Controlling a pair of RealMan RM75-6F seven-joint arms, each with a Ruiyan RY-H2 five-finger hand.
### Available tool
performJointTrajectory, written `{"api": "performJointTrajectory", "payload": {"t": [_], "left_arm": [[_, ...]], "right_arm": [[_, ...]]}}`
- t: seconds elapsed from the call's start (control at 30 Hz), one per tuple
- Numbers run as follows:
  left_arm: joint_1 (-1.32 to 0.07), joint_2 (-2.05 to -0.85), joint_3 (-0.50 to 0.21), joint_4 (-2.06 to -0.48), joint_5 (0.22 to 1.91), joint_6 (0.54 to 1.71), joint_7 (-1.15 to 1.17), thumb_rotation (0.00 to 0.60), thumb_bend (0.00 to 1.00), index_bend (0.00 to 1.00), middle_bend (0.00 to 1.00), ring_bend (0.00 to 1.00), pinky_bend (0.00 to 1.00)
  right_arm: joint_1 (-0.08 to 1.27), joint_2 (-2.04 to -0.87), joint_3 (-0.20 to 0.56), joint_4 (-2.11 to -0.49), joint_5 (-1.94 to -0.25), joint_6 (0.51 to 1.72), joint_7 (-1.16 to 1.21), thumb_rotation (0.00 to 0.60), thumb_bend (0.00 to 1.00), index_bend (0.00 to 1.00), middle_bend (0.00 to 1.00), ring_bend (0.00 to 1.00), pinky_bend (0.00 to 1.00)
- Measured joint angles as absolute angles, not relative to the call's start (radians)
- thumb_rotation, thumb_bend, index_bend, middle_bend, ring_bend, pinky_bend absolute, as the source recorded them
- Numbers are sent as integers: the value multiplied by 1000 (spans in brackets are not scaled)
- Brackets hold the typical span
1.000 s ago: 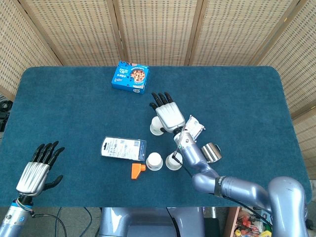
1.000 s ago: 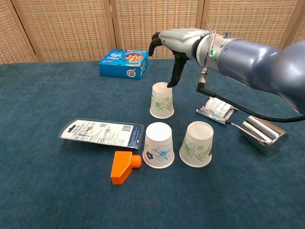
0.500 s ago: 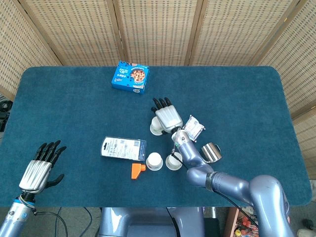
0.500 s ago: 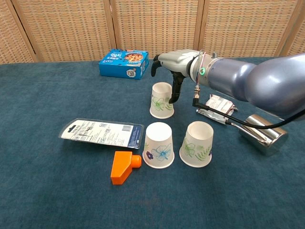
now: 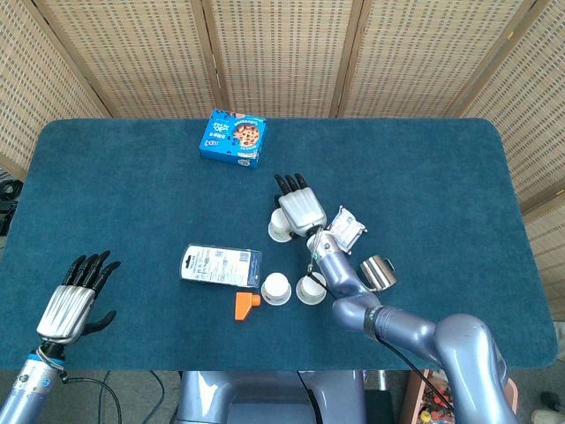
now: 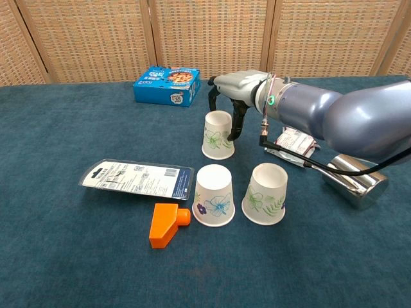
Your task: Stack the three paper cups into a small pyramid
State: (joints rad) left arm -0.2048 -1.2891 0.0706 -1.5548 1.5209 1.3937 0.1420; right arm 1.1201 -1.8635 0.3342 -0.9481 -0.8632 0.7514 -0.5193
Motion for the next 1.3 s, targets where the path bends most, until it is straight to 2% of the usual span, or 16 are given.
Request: {"api": "performJointTrajectory", "payload": {"t": [0.47, 0.67, 0.87, 1.07, 1.3], "left_arm": [[-197, -1284, 62, -1559, 1532, 1389, 142, 600, 285, 99, 0, 0, 0], [-192, -1280, 62, -1568, 1544, 1391, 147, 600, 285, 100, 0, 0, 0], [-189, -1280, 65, -1572, 1560, 1393, 153, 600, 285, 100, 0, 0, 0], [-177, -1275, 73, -1586, 1589, 1419, 163, 600, 285, 100, 0, 0, 0], [-161, -1267, 75, -1601, 1611, 1443, 186, 600, 285, 100, 0, 0, 0]], "right_arm": [[1118, -1850, 328, -985, -872, 782, -531, 600, 70, 468, 43, 0, 0], [1115, -1801, 337, -1070, -869, 819, -562, 600, 70, 468, 38, 0, 0], [1100, -1712, 349, -1236, -846, 868, -610, 600, 70, 468, 32, 0, 0], [1070, -1594, 348, -1481, -795, 944, -691, 600, 70, 468, 32, 0, 0], [1018, -1460, 305, -1801, -749, 1091, -806, 600, 70, 468, 32, 0, 0]]}}
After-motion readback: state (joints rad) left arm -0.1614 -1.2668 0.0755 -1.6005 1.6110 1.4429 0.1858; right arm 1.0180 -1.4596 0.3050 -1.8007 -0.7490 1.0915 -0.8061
